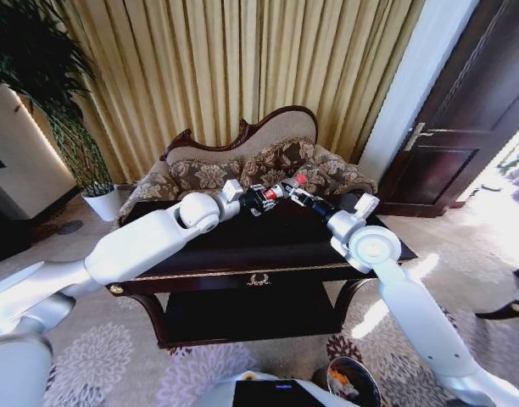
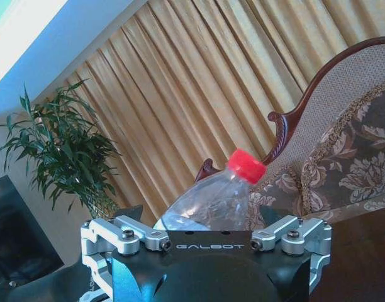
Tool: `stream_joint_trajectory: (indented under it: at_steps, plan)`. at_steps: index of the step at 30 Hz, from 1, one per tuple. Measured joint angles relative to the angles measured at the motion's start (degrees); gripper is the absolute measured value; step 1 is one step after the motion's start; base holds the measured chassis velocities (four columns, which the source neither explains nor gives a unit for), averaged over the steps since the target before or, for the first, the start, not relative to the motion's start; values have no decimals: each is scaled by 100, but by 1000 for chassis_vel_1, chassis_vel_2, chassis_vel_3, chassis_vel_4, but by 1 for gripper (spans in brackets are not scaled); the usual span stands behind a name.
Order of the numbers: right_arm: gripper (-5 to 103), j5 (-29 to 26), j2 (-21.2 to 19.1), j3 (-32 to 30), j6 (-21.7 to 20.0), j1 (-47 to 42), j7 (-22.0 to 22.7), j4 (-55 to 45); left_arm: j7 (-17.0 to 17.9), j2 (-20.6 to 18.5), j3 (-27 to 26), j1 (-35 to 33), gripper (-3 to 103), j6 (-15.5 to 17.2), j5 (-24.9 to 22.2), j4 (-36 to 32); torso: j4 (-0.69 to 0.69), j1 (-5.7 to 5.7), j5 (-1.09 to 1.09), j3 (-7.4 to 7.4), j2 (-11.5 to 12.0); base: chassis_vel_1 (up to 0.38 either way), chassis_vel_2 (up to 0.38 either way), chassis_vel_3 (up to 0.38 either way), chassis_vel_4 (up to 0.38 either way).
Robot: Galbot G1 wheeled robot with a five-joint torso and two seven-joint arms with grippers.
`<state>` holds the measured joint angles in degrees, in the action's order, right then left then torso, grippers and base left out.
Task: Move to the front of the table and place the trash on the table into the trash bin.
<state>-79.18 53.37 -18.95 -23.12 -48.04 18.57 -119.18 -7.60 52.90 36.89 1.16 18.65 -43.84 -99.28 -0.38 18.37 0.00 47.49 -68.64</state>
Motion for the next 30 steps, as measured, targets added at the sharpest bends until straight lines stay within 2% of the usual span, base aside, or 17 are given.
stream_joint_trajectory:
  at_steps: [18, 22, 30]
  plan:
    - [100, 115, 89, 26, 6, -45, 4, 7, 46, 289, 219, 126, 35, -10, 6, 158, 0, 0, 0, 0, 0, 0, 0, 0, 0]
    - [100, 194, 93, 54, 25, -63, 4, 40, 99, 457, 307, 207, 35, -6, -2, 155, 0, 0, 0, 0, 0, 0, 0, 0, 0]
    - [100, 216, 101, 43, 41, -97, -16, 51, 98, 496, 359, 234, 35, -4, -24, 127, 0, 0, 0, 0, 0, 0, 0, 0, 0]
